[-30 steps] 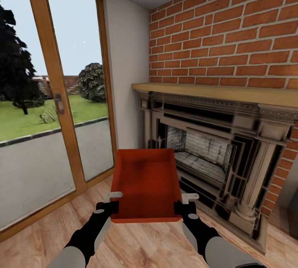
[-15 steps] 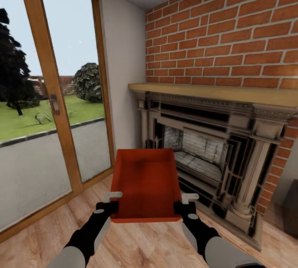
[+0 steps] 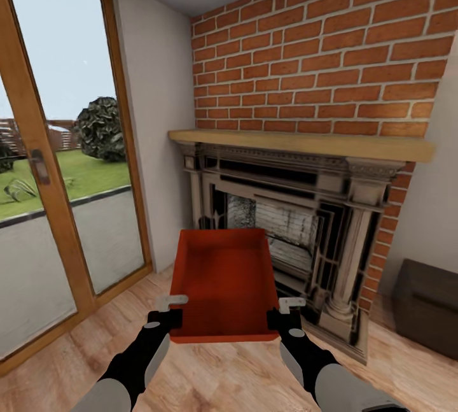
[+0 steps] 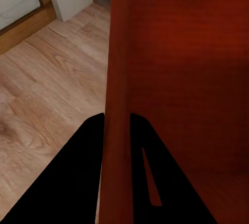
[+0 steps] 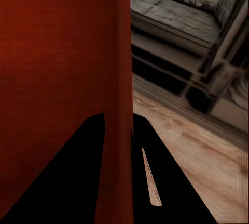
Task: Move the two storage containers from the living room to the garage. In the garage, place one container on the floor and stack the other container on top of it (either order is fine).
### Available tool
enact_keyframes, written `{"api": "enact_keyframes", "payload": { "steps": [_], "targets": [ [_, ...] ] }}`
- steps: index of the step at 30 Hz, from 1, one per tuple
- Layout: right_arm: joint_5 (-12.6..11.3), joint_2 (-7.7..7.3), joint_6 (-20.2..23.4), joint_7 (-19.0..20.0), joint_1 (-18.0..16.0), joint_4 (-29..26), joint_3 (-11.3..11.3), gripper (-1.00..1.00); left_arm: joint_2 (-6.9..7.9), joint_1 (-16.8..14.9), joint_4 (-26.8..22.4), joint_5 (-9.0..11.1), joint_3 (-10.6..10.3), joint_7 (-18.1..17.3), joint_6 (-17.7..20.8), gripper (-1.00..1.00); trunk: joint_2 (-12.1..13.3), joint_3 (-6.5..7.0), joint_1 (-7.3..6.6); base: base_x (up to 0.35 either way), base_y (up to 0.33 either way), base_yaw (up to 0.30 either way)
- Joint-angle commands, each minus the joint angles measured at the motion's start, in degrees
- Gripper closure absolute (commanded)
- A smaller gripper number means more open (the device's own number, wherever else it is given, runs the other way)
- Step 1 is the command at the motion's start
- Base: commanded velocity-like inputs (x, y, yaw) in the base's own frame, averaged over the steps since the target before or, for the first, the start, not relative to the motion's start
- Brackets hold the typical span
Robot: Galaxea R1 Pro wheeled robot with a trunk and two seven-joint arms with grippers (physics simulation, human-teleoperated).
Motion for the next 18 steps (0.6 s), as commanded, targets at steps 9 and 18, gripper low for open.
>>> {"api": "enact_keyframes", "payload": {
  "steps": [9,18],
  "targets": [
    [0.22,0.04,-0.07,-4.03,-0.1,0.04,-1.95,1.0,-0.25,0.03,0.48,0.06,-0.24,0.71,0.39,1.0,-0.05,0.32,0.0,0.0,0.0,-0.285],
    [0.28,0.06,0.03,-4.03,-0.1,0.01,-1.96,1.0,-0.25,0.03,0.3,0.06,-0.17,0.71,0.41,1.0,-0.05,0.71,0.0,0.0,0.0,-0.285]
  ]
}}
